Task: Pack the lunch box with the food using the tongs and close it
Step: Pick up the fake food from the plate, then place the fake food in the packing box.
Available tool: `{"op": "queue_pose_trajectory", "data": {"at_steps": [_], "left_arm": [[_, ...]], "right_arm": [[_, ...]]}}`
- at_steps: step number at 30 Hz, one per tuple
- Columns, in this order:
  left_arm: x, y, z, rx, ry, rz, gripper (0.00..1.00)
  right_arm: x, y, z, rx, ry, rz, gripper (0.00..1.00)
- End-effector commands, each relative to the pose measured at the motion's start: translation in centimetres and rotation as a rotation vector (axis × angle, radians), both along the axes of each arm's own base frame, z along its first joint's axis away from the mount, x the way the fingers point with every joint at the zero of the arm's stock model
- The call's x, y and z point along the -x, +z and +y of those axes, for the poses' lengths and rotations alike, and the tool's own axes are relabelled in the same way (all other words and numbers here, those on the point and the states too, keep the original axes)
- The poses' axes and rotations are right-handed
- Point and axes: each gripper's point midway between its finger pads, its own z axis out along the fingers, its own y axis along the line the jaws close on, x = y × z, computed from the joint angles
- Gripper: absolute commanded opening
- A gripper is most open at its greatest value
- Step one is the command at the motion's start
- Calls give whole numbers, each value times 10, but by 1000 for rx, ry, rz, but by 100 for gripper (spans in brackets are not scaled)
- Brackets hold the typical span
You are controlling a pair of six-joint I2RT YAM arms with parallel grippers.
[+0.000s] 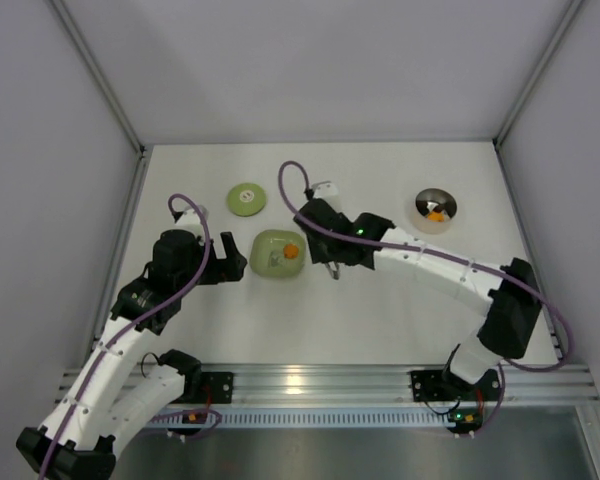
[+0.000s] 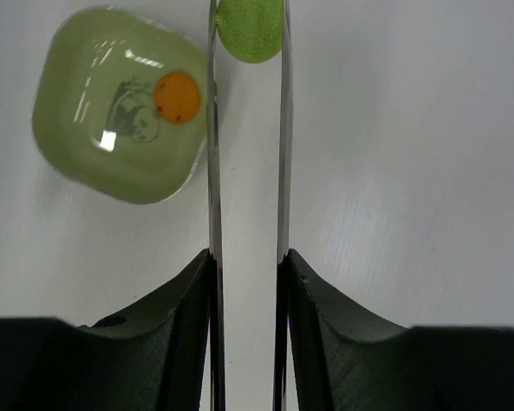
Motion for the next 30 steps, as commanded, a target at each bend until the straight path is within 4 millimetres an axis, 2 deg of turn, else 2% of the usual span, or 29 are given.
{"op": "queue_pose_trajectory", "data": {"at_steps": [1,2,3,4,5,6,7,9,10,13,16,21,30], "left_arm": [[-3,11,-1,18,12,-40,99],[-3,11,-1,18,12,-40,99],[-3,11,-1,20,10,-42,99],[-3,12,-1,20,12,-44,99],[-3,12,-1,21,10,-45,99],[-3,12,-1,22,10,-47,99],[-3,12,-1,22,10,-47,99],[-3,12,-1,21,9,-45,99],[-3,12,-1,21,10,-45,99],[-2,12,-1,21,9,-45,99],[-2,12,-1,21,7,-45,99],[-2,12,-1,20,7,-44,99],[-3,10,-1,17,10,-39,99]], "right_arm": [[-35,44,-70,-86,-163,-80,36],[-38,56,-85,-126,-190,-99,36],[-41,53,-99,-119,-215,-97,36],[-52,56,-123,-125,-284,-109,36],[-55,64,-139,-140,-319,-131,37],[-57,62,-152,-132,-344,-131,37],[-65,63,-173,-138,-401,-133,37],[-68,63,-195,-139,-452,-142,37],[-73,62,-212,-142,-499,-141,37],[-80,56,-241,-168,-569,-139,38],[-83,45,-261,-184,-614,-119,38],[-90,34,-280,-181,-660,-108,38],[-105,15,-287,-182,-662,-60,39]]}}
